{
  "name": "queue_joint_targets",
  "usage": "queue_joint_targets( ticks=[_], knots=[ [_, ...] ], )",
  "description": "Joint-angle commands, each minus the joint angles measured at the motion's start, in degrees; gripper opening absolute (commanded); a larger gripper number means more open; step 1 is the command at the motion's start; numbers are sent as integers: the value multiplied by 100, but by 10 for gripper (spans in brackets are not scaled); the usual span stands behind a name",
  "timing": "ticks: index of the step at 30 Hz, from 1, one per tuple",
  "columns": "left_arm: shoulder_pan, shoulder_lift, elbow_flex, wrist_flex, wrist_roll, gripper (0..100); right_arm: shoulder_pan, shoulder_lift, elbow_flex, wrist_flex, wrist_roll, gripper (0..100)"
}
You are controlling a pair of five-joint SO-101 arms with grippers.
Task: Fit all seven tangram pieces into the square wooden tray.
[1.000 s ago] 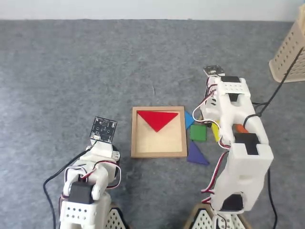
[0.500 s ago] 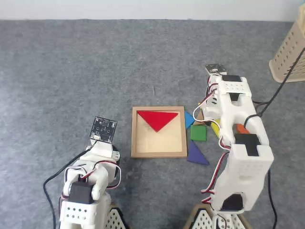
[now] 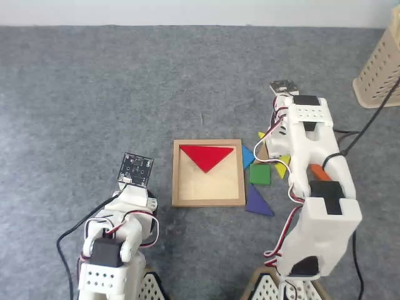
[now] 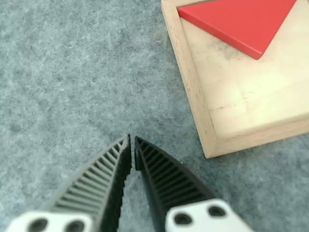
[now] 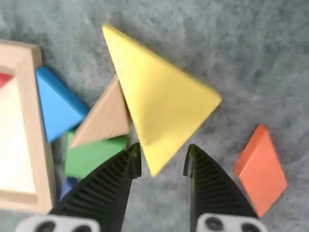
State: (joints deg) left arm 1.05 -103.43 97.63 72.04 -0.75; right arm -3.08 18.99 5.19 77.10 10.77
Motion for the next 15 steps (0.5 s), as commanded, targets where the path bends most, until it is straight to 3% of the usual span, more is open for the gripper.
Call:
queue_joint_targets(
  ticks=[1, 7, 15],
  knots=[
    [-9, -123, -110, 35, 35, 12, -22, -444, -457, 576, 519, 165],
    [-9, -123, -110, 35, 35, 12, -31, -391, -756, -22, 747, 337],
    [-9, -123, -110, 35, 35, 12, -365, 31, -747, -347, 1503, 365]
  ],
)
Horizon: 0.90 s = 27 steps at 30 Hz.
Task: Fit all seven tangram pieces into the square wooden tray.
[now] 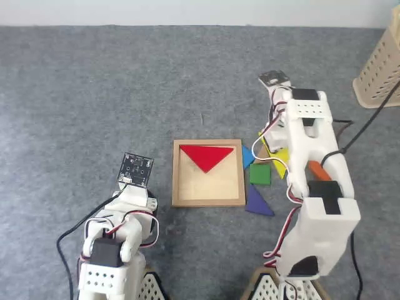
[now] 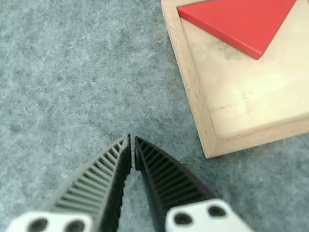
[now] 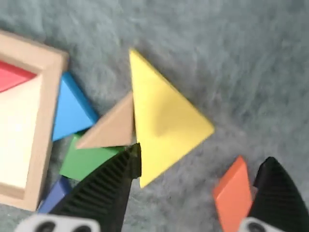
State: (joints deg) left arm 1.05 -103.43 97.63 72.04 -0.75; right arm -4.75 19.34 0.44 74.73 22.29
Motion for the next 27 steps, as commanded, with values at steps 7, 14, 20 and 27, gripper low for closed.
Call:
queue_joint_targets(
  ticks=[7, 14, 20, 27],
  knots=[
    [-9, -123, -110, 35, 35, 12, -347, 558, -290, -435, 492, 363],
    [-9, -123, -110, 35, 35, 12, -242, 857, -264, -400, 299, 362],
    [-9, -123, -110, 35, 35, 12, 145, 840, -290, -303, -229, 362],
    [-9, -123, -110, 35, 35, 12, 171, 1068, -299, -330, -360, 362]
  ],
)
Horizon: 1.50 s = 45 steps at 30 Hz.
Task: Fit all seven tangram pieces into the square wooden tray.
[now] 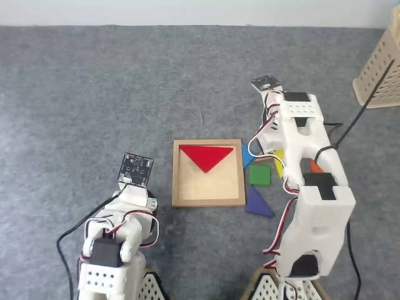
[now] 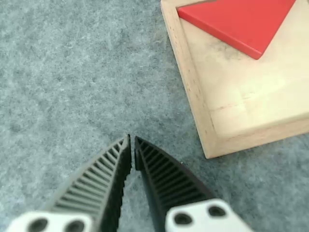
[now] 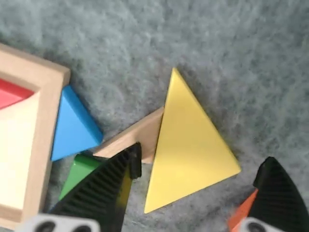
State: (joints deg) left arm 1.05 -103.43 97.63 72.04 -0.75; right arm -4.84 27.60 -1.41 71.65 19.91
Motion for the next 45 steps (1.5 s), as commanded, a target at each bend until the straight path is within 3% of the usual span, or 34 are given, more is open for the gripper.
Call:
queue_joint_targets(
  ticks=[1, 8, 20, 33, 39, 45],
  knots=[
    [-9, -123, -110, 35, 35, 12, 207, 259, -114, -4, -237, 362],
    [-9, -123, -110, 35, 35, 12, 541, 286, -114, 57, -905, 362],
    [-9, -123, -110, 35, 35, 12, 576, -787, 554, -84, -1178, 362],
    [-9, -123, -110, 35, 35, 12, 734, -787, 993, -611, -888, 362],
    [-9, -123, -110, 35, 35, 12, 602, -136, 501, -277, -888, 361],
    [-9, -123, -110, 35, 35, 12, -48, -13, 422, -110, -888, 361]
  ],
)
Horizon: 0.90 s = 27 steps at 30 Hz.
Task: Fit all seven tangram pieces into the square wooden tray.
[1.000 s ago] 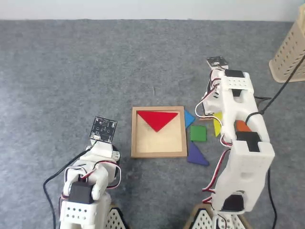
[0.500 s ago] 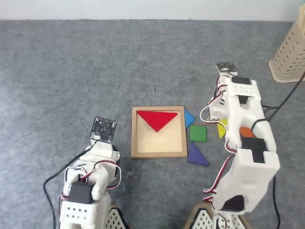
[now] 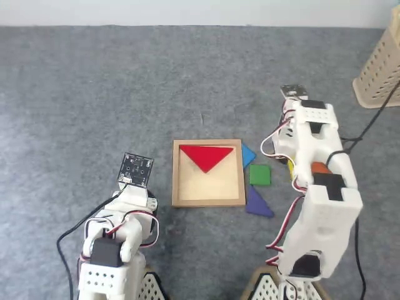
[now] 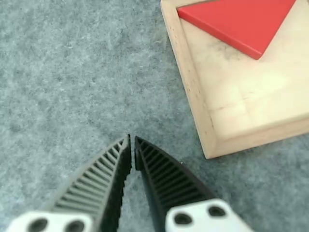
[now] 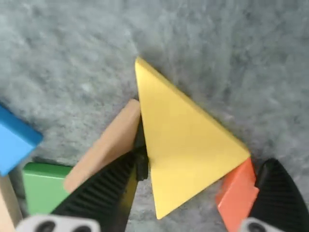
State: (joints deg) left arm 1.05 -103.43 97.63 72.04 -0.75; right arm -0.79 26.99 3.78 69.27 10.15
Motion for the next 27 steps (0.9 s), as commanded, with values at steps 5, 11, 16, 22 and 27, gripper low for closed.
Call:
queue_joint_targets(
  ticks=[5, 11, 16, 22, 27],
  knots=[
    [-9, -123, -110, 35, 35, 12, -418, 48, -123, 75, 70, 361],
    [-9, -123, -110, 35, 35, 12, -101, -48, -193, -92, 721, 362],
    [-9, -123, -110, 35, 35, 12, -136, -84, -202, -224, 791, 360],
    [-9, -123, -110, 35, 35, 12, -127, -40, -176, -207, 765, 266],
    [-9, -123, -110, 35, 35, 12, -127, -48, -132, -145, 484, 235]
  ],
)
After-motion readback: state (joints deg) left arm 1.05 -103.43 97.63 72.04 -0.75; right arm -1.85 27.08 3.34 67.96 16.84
